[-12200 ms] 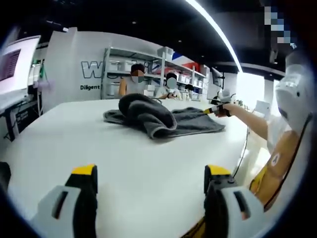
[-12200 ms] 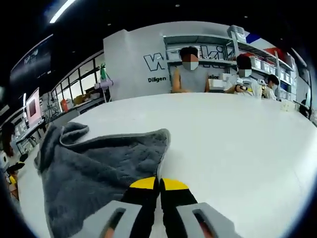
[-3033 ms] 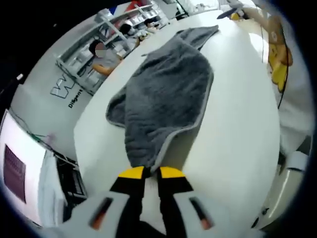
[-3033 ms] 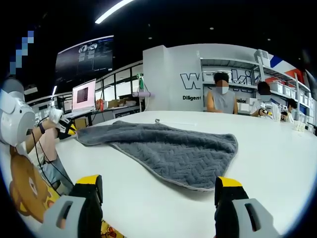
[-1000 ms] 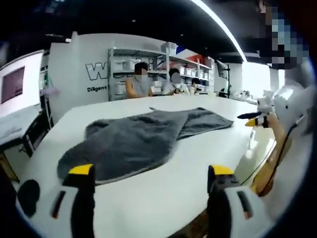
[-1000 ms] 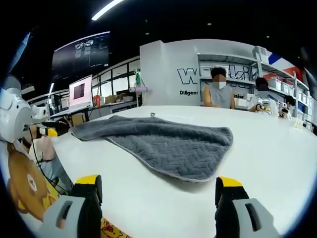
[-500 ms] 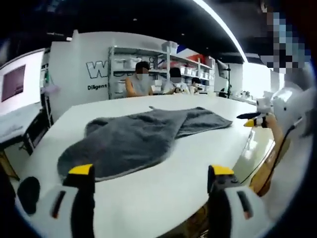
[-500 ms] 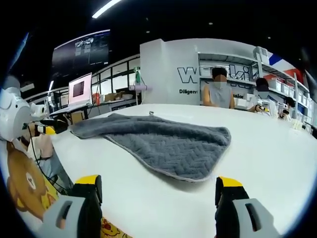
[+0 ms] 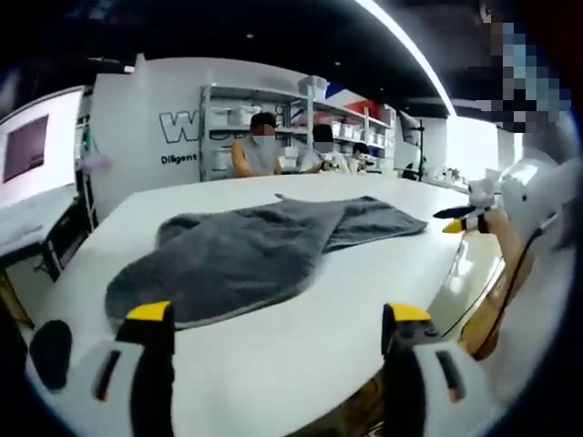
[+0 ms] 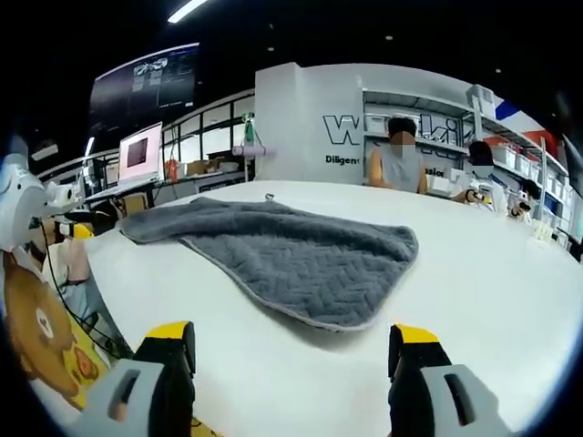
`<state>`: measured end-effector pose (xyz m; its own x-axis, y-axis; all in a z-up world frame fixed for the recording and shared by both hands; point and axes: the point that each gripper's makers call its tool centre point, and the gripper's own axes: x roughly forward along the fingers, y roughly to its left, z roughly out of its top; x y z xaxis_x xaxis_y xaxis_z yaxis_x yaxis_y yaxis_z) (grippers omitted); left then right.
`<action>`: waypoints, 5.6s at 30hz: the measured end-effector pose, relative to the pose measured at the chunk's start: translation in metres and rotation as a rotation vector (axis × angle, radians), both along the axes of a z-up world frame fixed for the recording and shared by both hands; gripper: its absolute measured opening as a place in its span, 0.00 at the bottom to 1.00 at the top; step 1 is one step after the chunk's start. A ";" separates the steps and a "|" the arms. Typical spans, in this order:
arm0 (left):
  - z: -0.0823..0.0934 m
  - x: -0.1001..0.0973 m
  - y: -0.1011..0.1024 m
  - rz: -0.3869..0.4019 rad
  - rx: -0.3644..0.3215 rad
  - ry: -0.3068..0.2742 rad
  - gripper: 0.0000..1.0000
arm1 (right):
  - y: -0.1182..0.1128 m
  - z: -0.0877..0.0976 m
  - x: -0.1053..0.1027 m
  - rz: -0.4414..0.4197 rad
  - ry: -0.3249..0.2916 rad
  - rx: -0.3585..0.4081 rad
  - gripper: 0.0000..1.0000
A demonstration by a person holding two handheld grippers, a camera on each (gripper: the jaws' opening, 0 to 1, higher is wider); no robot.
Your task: Fold the towel on the table until its edges align and the towel forms a compact rectangular stack.
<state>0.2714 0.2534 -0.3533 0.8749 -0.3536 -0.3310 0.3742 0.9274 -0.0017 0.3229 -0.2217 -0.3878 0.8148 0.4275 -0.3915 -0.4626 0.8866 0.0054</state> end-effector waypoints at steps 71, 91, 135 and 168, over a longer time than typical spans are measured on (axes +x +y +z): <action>-0.004 -0.001 0.002 0.003 -0.006 0.009 0.97 | -0.095 -0.007 0.022 -0.270 -0.050 -0.175 0.03; -0.005 -0.001 0.000 0.002 -0.006 0.011 0.97 | -0.146 -0.003 0.010 -0.408 -0.059 -0.200 0.03; -0.001 0.001 -0.006 -0.018 -0.016 -0.013 0.97 | -0.096 0.044 -0.025 -0.273 -0.179 0.020 0.18; -0.005 -0.004 -0.003 0.001 -0.034 -0.009 0.97 | -0.038 0.053 -0.026 -0.058 -0.185 0.058 0.70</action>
<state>0.2671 0.2505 -0.3583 0.8780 -0.3636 -0.3112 0.3733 0.9272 -0.0301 0.2972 -0.2594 -0.3352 0.8945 0.3952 -0.2092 -0.4085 0.9125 -0.0227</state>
